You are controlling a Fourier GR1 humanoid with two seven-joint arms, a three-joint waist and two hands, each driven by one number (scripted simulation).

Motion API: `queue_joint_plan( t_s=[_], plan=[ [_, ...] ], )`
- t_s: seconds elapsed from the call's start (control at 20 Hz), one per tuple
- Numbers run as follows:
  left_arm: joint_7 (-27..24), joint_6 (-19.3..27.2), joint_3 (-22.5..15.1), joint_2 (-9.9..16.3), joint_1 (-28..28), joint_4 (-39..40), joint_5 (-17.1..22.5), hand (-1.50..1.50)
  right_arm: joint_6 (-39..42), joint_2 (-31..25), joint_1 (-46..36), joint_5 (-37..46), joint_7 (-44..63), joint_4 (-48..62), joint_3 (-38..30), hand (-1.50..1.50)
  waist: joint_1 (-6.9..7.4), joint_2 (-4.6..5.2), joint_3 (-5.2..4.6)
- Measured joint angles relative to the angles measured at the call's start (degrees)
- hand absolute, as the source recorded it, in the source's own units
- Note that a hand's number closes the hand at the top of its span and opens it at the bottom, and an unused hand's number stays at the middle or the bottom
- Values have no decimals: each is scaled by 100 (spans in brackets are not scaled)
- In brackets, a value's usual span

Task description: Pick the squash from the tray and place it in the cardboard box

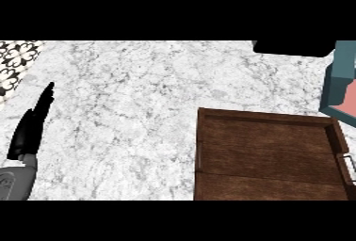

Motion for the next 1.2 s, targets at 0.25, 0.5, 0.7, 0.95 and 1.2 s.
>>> queue_joint_plan(
  t_s=[0.25, 0.5, 0.7, 0.95, 1.2],
  plan=[
    [41, -18, -6, -11, -95, 15, -7, 0, 131, 354, -533, 115, 195, 366, 320, 150, 16, 6, -2],
    [-58, 18, 1, -44, -86, 120, -44, 0, 45, 807, -974, 297, 340, 770, 562, 150, 6, 16, -4],
    [47, -17, 48, 15, -173, 103, -40, 0, -274, 1185, -1206, 500, 423, 1120, 696, 150, -14, 10, -8],
    [-73, 68, -4, -90, -137, 152, -112, 0, -168, 1569, -1414, 628, 758, 1653, 767, -150, 10, 37, -4],
    [-77, 47, 30, -95, -139, 183, -89, 0, -34, 1802, -1565, 624, 819, 1963, 718, -150, 0, 44, 1]
  ],
)
